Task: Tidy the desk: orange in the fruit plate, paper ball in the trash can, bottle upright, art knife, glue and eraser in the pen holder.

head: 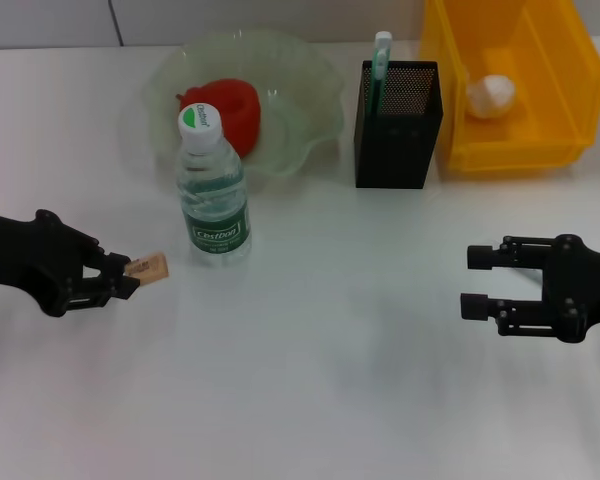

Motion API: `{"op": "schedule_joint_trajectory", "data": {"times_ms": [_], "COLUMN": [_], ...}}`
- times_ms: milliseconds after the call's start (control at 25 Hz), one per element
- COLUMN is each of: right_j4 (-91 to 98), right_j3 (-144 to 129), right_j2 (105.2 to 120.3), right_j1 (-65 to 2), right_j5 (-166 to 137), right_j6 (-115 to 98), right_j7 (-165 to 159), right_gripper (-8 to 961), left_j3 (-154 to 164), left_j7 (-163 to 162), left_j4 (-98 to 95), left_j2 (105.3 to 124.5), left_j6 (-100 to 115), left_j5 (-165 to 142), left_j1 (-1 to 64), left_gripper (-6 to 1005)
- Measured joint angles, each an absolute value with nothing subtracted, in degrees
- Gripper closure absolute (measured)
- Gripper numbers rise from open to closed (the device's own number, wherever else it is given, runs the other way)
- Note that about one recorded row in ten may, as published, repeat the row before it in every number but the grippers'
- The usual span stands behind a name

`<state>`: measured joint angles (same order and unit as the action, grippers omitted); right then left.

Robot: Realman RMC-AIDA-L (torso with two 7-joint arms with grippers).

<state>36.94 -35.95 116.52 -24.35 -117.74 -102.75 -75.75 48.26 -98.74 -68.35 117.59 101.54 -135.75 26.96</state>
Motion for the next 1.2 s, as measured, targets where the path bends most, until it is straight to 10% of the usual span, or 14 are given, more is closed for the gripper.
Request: {"op": "schedule_joint_trajectory", "data": {"times_ms": [760,1200], "right_j4": [34.68,31.61], "right_j3": [-36.26,-36.56], "right_j2": [116.07,118.86], "right_j1": [-23.56,-25.62], "right_j5": [-112.71,-113.44], "right_j6": [-109.41,-104.71], "right_j7": [-69.70,-62.08], "right_gripper": [266,266], "left_j3": [57.78,69.00], "left_j7": [-96.85,-99.39], "left_j4": [-64.93,-64.22], "left_j2": [118.59,118.97], "left_j6": [100.49,93.27], "left_j5": [-125.17,-124.00], "left_j1": [31.23,36.11], "left_gripper": [756,756]}}
